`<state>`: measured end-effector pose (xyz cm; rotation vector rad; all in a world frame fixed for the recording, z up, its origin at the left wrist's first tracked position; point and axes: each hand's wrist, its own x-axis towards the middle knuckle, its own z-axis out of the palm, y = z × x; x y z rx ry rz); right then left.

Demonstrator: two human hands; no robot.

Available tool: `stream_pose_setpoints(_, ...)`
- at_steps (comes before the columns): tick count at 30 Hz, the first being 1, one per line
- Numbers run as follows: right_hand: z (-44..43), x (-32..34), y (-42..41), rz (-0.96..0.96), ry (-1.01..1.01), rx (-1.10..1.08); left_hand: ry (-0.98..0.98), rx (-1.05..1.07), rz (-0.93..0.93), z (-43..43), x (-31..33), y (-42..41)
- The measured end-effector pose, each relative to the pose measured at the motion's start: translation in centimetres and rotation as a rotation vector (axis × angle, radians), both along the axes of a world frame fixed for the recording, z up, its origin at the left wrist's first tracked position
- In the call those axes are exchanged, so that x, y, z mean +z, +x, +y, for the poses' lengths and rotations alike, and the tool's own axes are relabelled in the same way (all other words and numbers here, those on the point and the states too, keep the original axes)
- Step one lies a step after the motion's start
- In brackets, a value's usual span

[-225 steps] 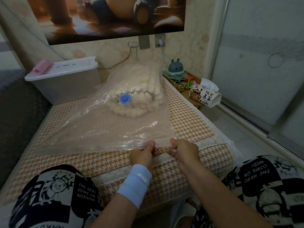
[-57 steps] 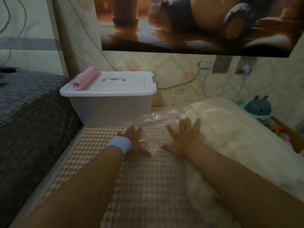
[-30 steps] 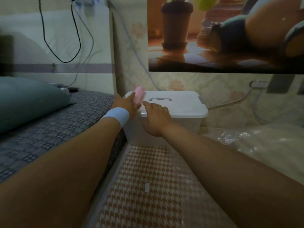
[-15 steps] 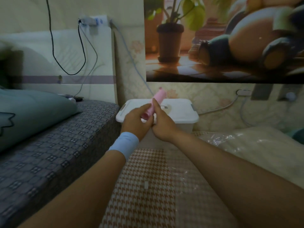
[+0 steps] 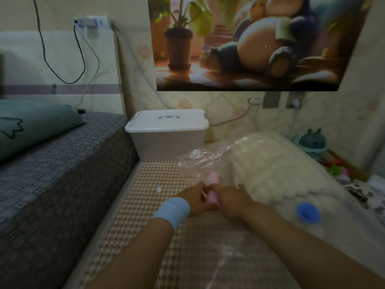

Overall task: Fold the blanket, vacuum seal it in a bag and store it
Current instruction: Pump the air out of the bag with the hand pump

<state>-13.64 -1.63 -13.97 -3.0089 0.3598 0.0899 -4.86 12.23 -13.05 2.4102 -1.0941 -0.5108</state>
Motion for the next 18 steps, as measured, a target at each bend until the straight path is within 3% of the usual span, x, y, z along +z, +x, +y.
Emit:
stream_pose_setpoints(2,-0.2,-1.1,-1.0,0.123,-0.174,0.041,0.161,-0.072,-0.043,-0.1,-0.9,-0.9)
stream_pose_setpoints(4,-0.3,-1.3,-2.7,0.133,-0.207,0.077,0.221,-0.090,-0.097,-0.3,-1.4,-2.2)
stream_pose_setpoints(8,-1.1,1.1,-5.0,-0.201,-0.209,0.044,0.146,0.060,-0.329,-1.4,-1.8,-2.8)
stream_pose_setpoints(11,-4.0,1.7,-7.1,-0.385,-0.307,-0.130,0.222,0.065,-0.211,-2.8,-3.8,-3.5)
stream_pose_setpoints(16,-7.0,-0.4,-8.7,0.022,-0.239,-0.297,0.431,0.034,-0.180,-3.6,-7.5,-2.3)
stream_pose_setpoints(18,-6.2,-1.1,-7.6,0.052,-0.238,-0.287,0.507,0.051,-0.143,-2.5,-7.1,-0.8)
